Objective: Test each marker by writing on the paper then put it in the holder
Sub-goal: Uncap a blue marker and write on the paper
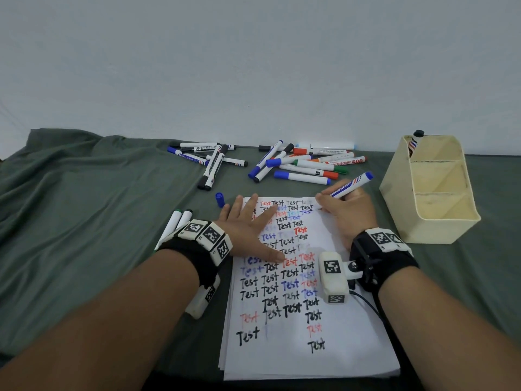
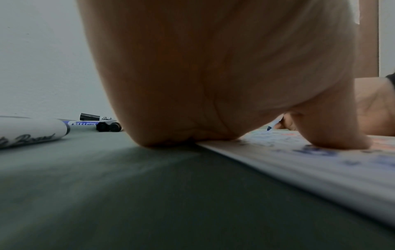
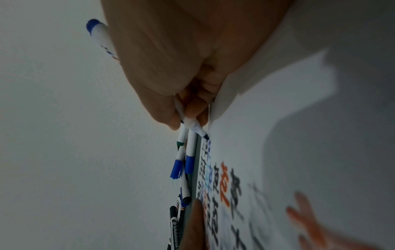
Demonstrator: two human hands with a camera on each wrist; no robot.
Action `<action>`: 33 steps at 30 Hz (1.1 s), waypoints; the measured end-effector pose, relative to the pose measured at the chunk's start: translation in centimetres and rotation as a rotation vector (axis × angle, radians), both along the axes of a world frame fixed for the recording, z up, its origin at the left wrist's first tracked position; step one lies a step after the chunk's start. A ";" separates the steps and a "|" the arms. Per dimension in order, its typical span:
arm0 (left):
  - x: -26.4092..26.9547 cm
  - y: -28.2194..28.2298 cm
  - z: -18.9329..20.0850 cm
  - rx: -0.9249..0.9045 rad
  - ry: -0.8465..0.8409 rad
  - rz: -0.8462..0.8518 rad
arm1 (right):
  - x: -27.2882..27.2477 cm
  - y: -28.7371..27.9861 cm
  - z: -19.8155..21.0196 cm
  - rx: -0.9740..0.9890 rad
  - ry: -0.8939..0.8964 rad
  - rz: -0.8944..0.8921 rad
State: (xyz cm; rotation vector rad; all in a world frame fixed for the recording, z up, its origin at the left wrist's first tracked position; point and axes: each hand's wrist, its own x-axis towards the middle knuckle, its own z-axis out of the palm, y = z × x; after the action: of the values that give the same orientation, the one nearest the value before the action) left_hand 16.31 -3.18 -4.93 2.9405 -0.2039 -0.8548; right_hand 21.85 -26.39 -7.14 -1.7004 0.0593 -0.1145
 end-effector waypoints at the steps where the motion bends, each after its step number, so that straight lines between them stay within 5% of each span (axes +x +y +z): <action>1: 0.0 0.0 0.0 0.000 -0.003 0.000 | 0.0 0.0 0.0 0.009 0.000 -0.003; 18: -0.1 0.0 0.2 -0.001 -0.008 0.007 | -0.2 0.0 0.3 -0.008 0.010 0.003; 24: -0.4 -0.2 0.4 -0.012 -0.013 0.022 | -0.8 0.1 1.4 0.138 -0.040 -0.056; 33: -0.3 -0.3 0.5 -0.035 -0.097 0.048 | -4.7 0.9 2.2 0.133 -0.020 0.052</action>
State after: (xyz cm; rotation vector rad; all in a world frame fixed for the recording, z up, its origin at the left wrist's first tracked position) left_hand 15.99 -3.49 -4.47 2.9433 -0.1511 -0.6965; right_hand 17.11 -25.50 -4.91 -1.5669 0.0075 -0.0871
